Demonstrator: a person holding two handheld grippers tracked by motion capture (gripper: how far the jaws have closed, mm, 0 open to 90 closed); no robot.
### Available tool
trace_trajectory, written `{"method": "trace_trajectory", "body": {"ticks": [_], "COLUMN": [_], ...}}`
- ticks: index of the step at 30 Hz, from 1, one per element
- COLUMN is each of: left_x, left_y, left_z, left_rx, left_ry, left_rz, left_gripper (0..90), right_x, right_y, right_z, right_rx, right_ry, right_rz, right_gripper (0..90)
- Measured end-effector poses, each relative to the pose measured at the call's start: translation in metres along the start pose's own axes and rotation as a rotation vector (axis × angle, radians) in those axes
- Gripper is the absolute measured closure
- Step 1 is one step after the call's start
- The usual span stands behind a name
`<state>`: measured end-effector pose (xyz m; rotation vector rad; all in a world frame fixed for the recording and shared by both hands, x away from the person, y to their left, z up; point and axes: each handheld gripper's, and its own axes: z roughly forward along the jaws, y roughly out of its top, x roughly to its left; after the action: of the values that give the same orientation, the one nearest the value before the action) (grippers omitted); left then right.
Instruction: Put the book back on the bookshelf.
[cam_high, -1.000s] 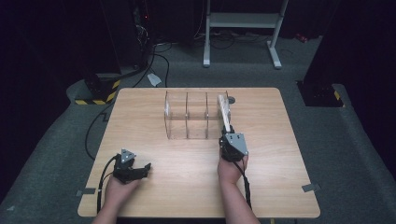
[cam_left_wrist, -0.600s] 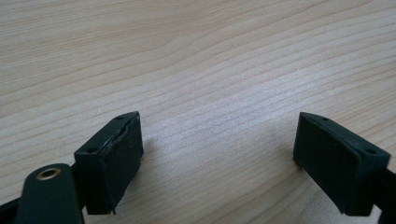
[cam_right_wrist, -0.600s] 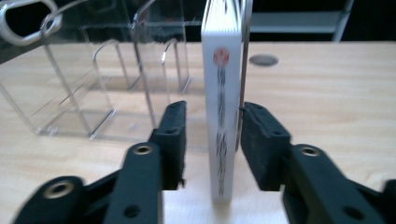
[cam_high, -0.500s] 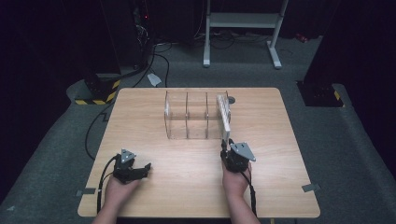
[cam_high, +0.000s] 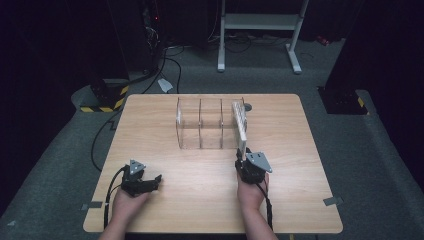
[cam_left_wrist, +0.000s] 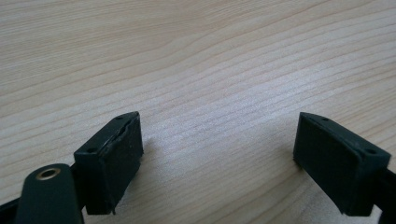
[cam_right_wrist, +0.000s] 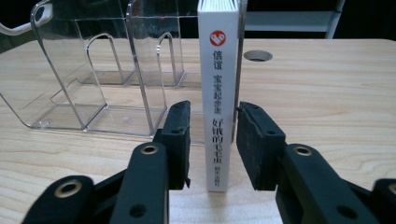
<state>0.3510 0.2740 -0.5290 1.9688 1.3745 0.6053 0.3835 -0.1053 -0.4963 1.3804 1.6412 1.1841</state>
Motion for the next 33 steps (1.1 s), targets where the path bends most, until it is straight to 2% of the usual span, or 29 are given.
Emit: {"method": "trace_trajectory", "body": {"ticks": [2, 3, 10, 21, 23, 24, 25, 26, 27, 28, 29, 31, 32, 33], "left_x": [0.0, 0.0, 0.0, 0.0, 0.0, 0.0, 0.0, 0.0, 0.0, 0.0, 0.0, 0.0, 0.0, 0.0], "left_y": [0.0, 0.0, 0.0, 0.0, 0.0, 0.0, 0.0, 0.0, 0.0, 0.0, 0.0, 0.0, 0.0, 0.0], "left_z": [0.0, 0.0, 0.0, 0.0, 0.0, 0.0, 0.0, 0.0, 0.0, 0.0, 0.0, 0.0, 0.0, 0.0], "left_rx": [0.0, 0.0, 0.0, 0.0, 0.0, 0.0, 0.0, 0.0, 0.0, 0.0, 0.0, -0.001, -0.001, 0.0], "left_ry": [0.0, 0.0, -0.001, -0.002, -0.002, -0.002, -0.002, -0.002, -0.002, 0.001, 0.001, 0.002, 0.002, 0.002], "left_rz": [0.0, 0.0, 0.003, 0.0, 0.0, 0.001, 0.001, 0.001, 0.001, 0.005, 0.005, 0.007, 0.007, 0.009], "left_gripper": [15.8, 15.8, 15.9, 15.9, 15.9, 15.9, 15.9, 15.8, 15.8, 15.8, 15.9, 15.9, 16.0, 16.0], "right_x": [0.0, 0.0, 0.003, 0.008, 0.007, 0.005, 0.005, 0.001, 0.001, -0.008, -0.008, -0.029, -0.029, -0.044], "right_y": [0.001, 0.002, 0.003, 0.006, 0.007, 0.007, 0.007, 0.006, 0.006, 0.003, 0.003, -0.001, -0.001, -0.006], "right_z": [0.001, 0.004, 0.009, 0.015, 0.014, 0.01, 0.01, 0.004, 0.004, -0.002, -0.002, -0.011, -0.011, -0.015], "right_rx": [0.004, 0.011, 0.006, -0.002, 0.001, -0.008, -0.008, 0.002, 0.002, 0.028, 0.028, 0.089, 0.089, 0.145], "right_ry": [-0.007, -0.007, -0.028, -0.048, -0.039, -0.009, -0.009, 0.024, 0.024, 0.057, 0.057, 0.075, 0.075, 0.081], "right_rz": [-0.003, 0.014, 0.064, 0.049, 0.047, 0.04, 0.04, 0.017, 0.017, -0.005, -0.005, -0.055, -0.055, -0.069], "right_gripper": [67.3, 71.4, 73.0, 72.7, 69.4, 61.0, 61.0, 51.0, 51.0, 45.0, 45.0, 39.3, 39.3, 37.3]}}
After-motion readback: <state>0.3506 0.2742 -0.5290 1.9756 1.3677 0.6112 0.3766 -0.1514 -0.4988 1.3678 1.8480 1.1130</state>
